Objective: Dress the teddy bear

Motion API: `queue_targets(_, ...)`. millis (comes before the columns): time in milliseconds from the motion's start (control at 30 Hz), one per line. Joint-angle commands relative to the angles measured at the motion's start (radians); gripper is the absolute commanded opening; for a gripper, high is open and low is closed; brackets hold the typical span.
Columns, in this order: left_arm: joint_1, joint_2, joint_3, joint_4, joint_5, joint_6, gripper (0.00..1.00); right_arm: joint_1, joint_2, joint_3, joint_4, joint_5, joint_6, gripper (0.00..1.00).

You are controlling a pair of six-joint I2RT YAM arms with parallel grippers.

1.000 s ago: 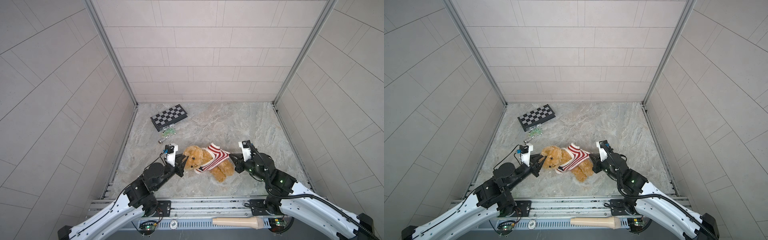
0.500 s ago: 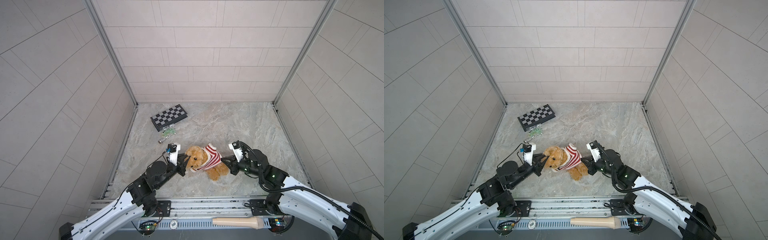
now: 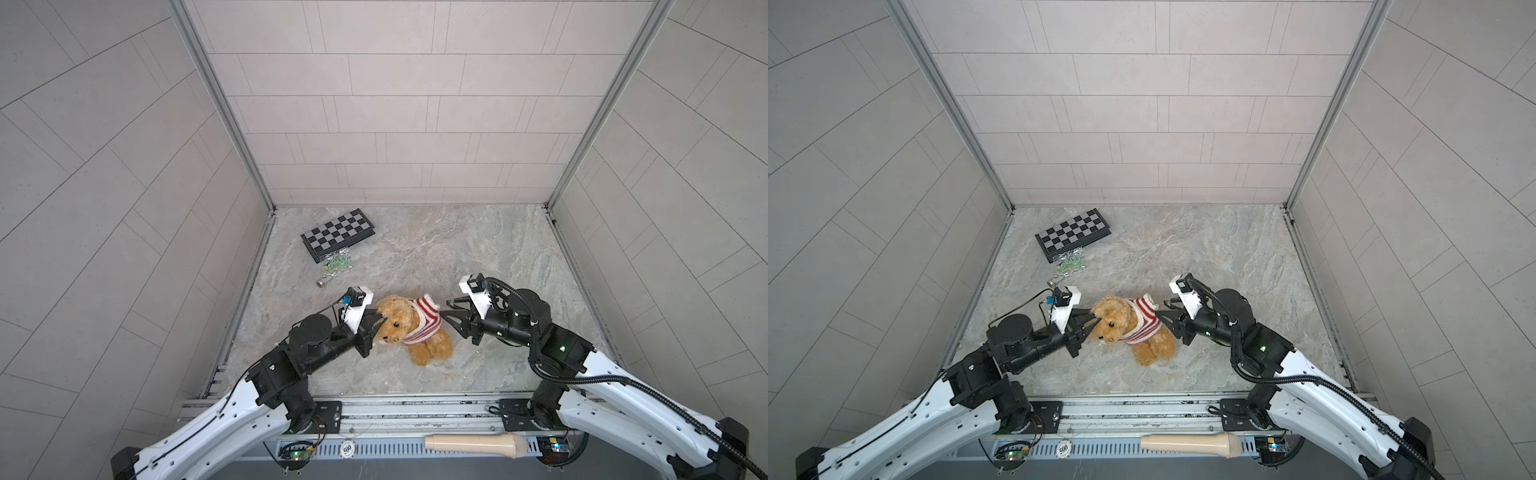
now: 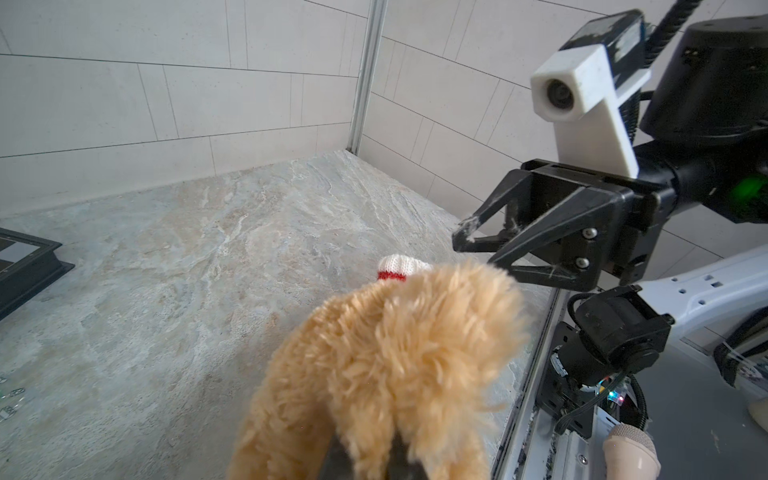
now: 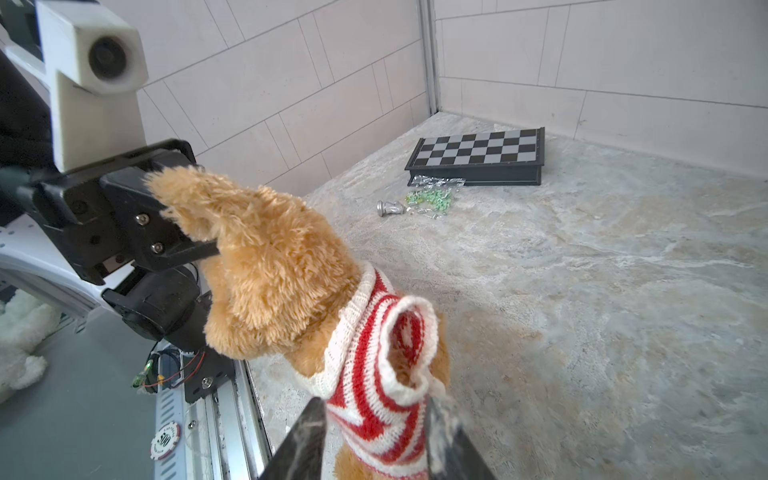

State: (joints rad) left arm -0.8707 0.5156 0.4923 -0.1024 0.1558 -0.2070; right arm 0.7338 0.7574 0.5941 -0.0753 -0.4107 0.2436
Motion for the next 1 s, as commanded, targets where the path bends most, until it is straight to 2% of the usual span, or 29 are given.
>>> queue_targets(0, 0.006, 0.01, 0.045, 0.044, 0.059, 0.028, 0.0, -0.001, 0.023, 0.019, -0.009, -0.043, -0.081, 0.43)
queue_targets(200, 0.006, 0.017, 0.046, 0.058, 0.072, 0.022, 0.0, -0.001, 0.088, 0.063, -0.011, -0.027, -0.117, 0.39)
queue_targets(333, 0.006, 0.014, 0.048, 0.056, 0.064, 0.018, 0.0, -0.001, 0.101, 0.058, -0.012, -0.023, -0.112, 0.25)
queue_targets(500, 0.006, 0.008, 0.048, 0.052, 0.053, 0.017, 0.0, -0.001, 0.064, 0.046, -0.047, 0.001, -0.116, 0.18)
queue_targets(567, 0.007, 0.005, 0.046, 0.055, 0.054, 0.015, 0.0, -0.001, 0.054, 0.043, -0.055, 0.001, -0.118, 0.2)
queue_targets(633, 0.007, 0.003, 0.045, 0.056, 0.056, 0.012, 0.0, 0.0, 0.051, 0.038, -0.054, 0.001, -0.115, 0.31)
queue_targets(733, 0.006, 0.004, 0.042, 0.062, 0.059, 0.009, 0.0, 0.0, 0.068, 0.031, -0.03, -0.008, -0.109, 0.39)
queue_targets(967, 0.006, 0.002, 0.043, 0.064, 0.062, 0.006, 0.0, 0.001, 0.109, 0.033, -0.001, -0.026, -0.107, 0.33)
